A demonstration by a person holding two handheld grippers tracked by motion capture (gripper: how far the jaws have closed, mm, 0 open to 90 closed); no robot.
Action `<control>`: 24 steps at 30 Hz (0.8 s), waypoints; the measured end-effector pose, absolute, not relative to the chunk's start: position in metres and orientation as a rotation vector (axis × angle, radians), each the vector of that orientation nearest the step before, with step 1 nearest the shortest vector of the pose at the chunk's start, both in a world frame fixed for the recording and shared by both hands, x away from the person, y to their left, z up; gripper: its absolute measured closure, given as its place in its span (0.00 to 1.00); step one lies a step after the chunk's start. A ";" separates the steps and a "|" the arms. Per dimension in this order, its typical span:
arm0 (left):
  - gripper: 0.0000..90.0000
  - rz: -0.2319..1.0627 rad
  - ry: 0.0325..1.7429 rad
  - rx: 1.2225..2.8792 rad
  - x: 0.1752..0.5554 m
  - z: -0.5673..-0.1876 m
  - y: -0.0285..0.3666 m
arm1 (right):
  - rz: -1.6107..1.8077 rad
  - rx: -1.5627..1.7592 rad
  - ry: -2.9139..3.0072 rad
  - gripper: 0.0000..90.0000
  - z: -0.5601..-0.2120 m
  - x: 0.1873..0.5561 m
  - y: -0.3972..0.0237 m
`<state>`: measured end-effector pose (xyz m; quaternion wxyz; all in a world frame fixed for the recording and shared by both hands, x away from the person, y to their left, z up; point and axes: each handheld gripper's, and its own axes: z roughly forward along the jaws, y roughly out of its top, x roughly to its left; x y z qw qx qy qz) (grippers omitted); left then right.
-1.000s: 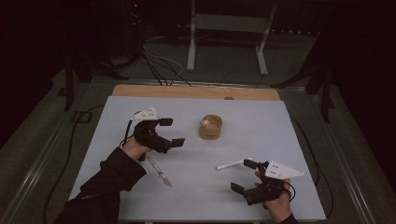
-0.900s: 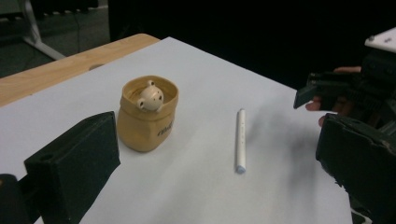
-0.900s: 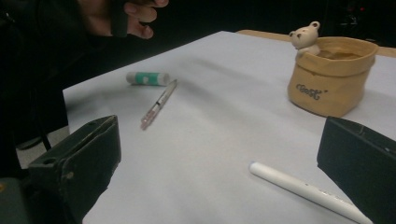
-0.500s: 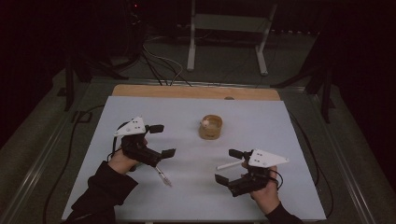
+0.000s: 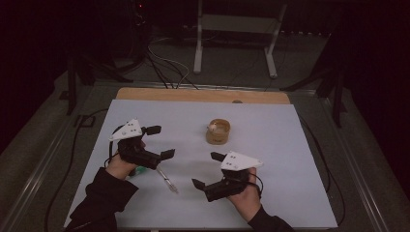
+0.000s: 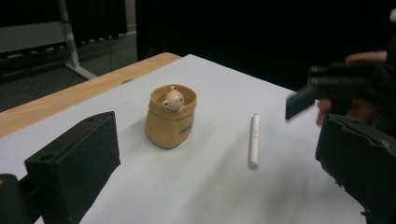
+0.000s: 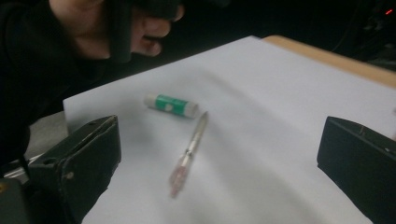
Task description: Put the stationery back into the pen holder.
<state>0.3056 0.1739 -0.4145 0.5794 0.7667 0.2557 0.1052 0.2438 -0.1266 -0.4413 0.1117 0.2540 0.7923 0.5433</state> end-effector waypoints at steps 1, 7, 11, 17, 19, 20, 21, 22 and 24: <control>0.00 0.246 0.598 1.792 0.306 -0.415 0.174 | 1.595 0.746 2.326 0.00 -0.441 0.244 -0.127; 0.00 0.259 0.609 1.787 0.307 -0.415 0.176 | 1.562 0.822 2.388 0.00 -0.455 0.243 -0.102; 0.00 0.257 0.608 1.784 0.307 -0.417 0.176 | 1.536 0.862 2.396 0.00 -0.467 0.241 -0.079; 0.00 0.258 0.621 1.786 0.309 -0.419 0.176 | 1.468 0.900 2.438 0.07 -0.479 0.240 -0.057; 0.00 0.259 0.622 1.785 0.309 -0.419 0.176 | 1.455 0.912 2.448 0.07 -0.481 0.240 -0.054; 0.00 0.262 0.625 1.793 0.309 -0.420 0.176 | 1.399 0.937 2.469 0.17 -0.487 0.242 -0.048; 0.00 0.262 0.625 1.793 0.309 -0.420 0.176 | 1.399 0.937 2.469 0.17 -0.487 0.242 -0.048; 0.00 0.264 0.627 1.793 0.310 -0.421 0.176 | 1.388 0.951 2.472 0.17 -0.488 0.243 -0.046; 0.00 0.259 0.631 1.790 0.311 -0.422 0.176 | 1.354 0.975 2.490 0.22 -0.492 0.245 -0.042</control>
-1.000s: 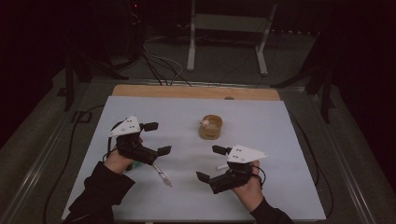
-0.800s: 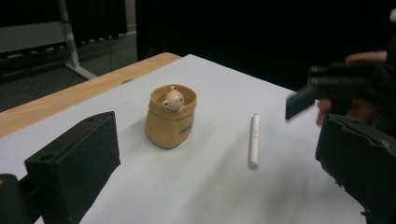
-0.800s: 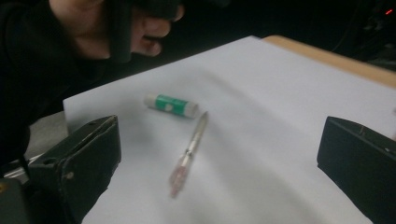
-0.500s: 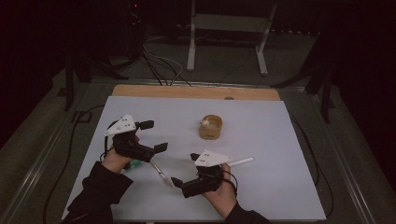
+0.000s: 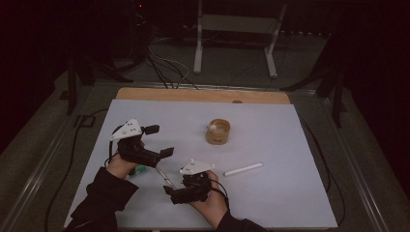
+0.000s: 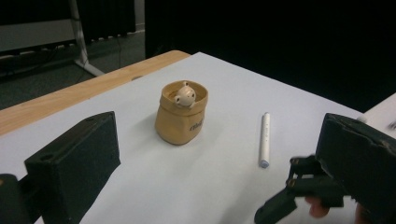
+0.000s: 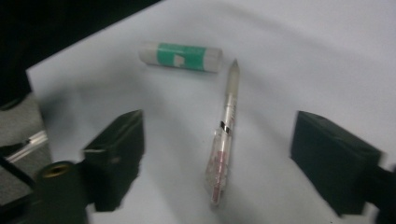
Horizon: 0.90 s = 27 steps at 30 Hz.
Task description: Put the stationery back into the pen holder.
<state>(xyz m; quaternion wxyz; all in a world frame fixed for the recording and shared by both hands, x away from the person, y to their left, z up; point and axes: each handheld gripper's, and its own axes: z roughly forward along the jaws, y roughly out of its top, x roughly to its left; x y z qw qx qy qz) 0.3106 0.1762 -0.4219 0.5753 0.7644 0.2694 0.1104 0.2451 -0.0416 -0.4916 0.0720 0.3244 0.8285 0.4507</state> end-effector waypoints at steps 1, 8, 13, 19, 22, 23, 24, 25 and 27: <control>0.00 0.260 0.634 1.791 0.311 -0.423 0.177 | 1.328 0.979 2.497 0.26 -0.495 0.247 -0.037; 0.00 0.266 0.645 1.781 0.312 -0.423 0.180 | 1.239 0.993 2.526 0.37 -0.505 0.249 -0.025; 0.00 0.281 0.657 1.783 0.313 -0.424 0.182 | 1.174 1.004 2.541 0.43 -0.511 0.253 -0.015; 0.00 0.282 0.672 1.780 0.315 -0.426 0.185 | 1.058 1.034 2.553 0.54 -0.518 0.257 0.001; 0.00 0.284 0.672 1.780 0.315 -0.426 0.185 | 1.035 1.045 2.546 0.57 -0.518 0.258 0.003; 0.00 0.284 0.669 1.780 0.315 -0.426 0.185 | 1.015 1.051 2.551 0.59 -0.519 0.259 0.004; 0.00 0.284 0.669 1.780 0.315 -0.426 0.185 | 1.015 1.051 2.551 0.59 -0.519 0.259 0.004; 0.00 0.284 0.669 1.780 0.315 -0.426 0.184 | 1.011 1.061 2.552 0.60 -0.520 0.259 0.005; 0.00 0.284 0.670 1.780 0.315 -0.426 0.184 | 0.999 1.069 2.558 0.62 -0.521 0.260 0.005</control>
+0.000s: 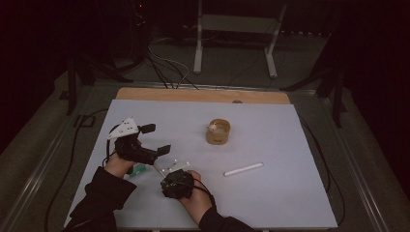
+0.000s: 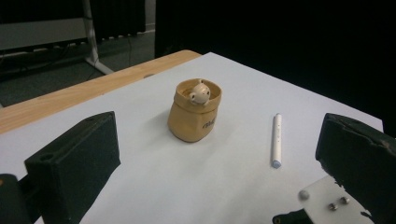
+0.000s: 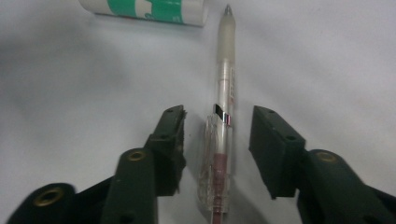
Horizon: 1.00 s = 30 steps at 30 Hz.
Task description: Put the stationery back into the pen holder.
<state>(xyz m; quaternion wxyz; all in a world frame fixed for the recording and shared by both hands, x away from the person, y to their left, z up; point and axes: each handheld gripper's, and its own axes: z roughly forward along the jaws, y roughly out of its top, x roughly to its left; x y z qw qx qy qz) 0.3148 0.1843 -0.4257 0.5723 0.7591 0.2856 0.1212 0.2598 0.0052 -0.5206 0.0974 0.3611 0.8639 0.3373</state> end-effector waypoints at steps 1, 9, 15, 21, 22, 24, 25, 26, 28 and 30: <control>0.00 0.284 0.671 1.782 0.315 -0.426 0.184 | 0.984 1.069 2.565 0.66 -0.522 0.260 0.006; 0.00 0.282 0.683 1.781 0.316 -0.427 0.186 | 0.925 1.081 2.560 0.78 -0.523 0.262 0.010; 0.00 0.283 0.684 1.782 0.317 -0.428 0.186 | 0.902 1.069 2.566 0.85 -0.522 0.265 0.010; 0.00 0.284 0.687 1.782 0.317 -0.428 0.187 | 0.944 1.130 2.561 0.85 -0.521 0.268 0.005; 0.00 0.284 0.687 1.782 0.317 -0.428 0.187 | 0.944 1.130 2.561 0.85 -0.521 0.268 0.005; 0.00 0.285 0.688 1.781 0.317 -0.428 0.187 | 0.973 1.136 2.554 0.85 -0.517 0.270 -0.002; 0.00 0.284 0.688 1.781 0.317 -0.428 0.187 | 0.977 1.133 2.553 0.85 -0.516 0.270 -0.003; 0.00 0.285 0.689 1.782 0.317 -0.428 0.187 | 0.987 1.138 2.551 0.85 -0.514 0.270 -0.005; 0.00 0.285 0.688 1.783 0.317 -0.428 0.187 | 0.993 1.137 2.550 0.85 -0.512 0.270 -0.007; 0.00 0.285 0.689 1.780 0.317 -0.427 0.187 | 1.013 1.142 2.546 0.85 -0.507 0.271 -0.013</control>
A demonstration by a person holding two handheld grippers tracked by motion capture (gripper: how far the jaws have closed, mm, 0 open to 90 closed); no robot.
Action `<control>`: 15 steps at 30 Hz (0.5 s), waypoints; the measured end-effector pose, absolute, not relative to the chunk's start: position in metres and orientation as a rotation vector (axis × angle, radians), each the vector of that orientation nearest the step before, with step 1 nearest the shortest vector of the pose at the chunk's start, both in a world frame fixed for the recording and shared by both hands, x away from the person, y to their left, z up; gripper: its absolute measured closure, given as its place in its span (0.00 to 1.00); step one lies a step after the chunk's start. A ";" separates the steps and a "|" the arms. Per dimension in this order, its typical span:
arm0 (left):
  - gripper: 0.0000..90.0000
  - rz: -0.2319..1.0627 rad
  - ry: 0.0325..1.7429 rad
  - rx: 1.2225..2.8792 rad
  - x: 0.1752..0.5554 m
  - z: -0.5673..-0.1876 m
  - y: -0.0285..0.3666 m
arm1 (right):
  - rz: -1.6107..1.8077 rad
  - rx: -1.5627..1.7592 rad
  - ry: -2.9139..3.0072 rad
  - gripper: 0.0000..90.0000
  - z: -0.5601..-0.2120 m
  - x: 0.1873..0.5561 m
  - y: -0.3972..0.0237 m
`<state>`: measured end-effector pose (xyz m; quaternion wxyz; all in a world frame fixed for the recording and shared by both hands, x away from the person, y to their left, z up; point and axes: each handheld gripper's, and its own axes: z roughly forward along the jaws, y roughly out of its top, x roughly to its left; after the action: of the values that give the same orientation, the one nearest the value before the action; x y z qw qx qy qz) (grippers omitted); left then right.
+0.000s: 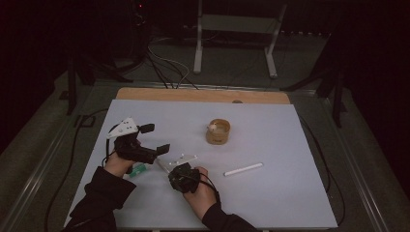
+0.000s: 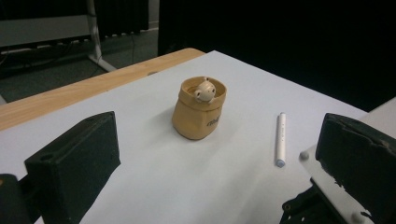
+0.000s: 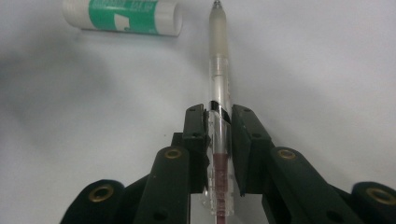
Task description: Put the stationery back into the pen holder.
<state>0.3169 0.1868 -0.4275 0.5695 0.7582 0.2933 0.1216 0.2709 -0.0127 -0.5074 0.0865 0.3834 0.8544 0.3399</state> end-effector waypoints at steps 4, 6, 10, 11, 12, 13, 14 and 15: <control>0.00 0.282 0.687 1.779 0.316 -0.427 0.186 | 1.052 1.158 2.533 0.85 -0.501 0.273 -0.022; 0.00 0.281 0.686 1.780 0.316 -0.427 0.186 | 1.068 1.173 2.531 0.85 -0.498 0.275 -0.028; 0.00 0.282 0.682 1.779 0.315 -0.426 0.185 | 1.098 1.196 2.516 0.85 -0.492 0.277 -0.039; 0.00 0.282 0.680 1.780 0.315 -0.426 0.185 | 1.101 1.199 2.510 0.85 -0.491 0.278 -0.041; 0.00 0.282 0.678 1.780 0.315 -0.425 0.184 | 1.102 1.202 2.507 0.85 -0.490 0.278 -0.044; 0.00 0.281 0.677 1.779 0.314 -0.425 0.183 | 1.114 1.217 2.500 0.85 -0.489 0.279 -0.047; 0.00 0.281 0.675 1.781 0.314 -0.424 0.183 | 1.118 1.221 2.498 0.85 -0.488 0.280 -0.050; 0.00 0.279 0.673 1.783 0.313 -0.424 0.182 | 1.124 1.226 2.491 0.85 -0.487 0.280 -0.053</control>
<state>0.3135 0.1820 -0.4237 0.5711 0.7599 0.2867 0.1189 0.2803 -0.0534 -0.4869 0.0729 0.4083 0.8295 0.3741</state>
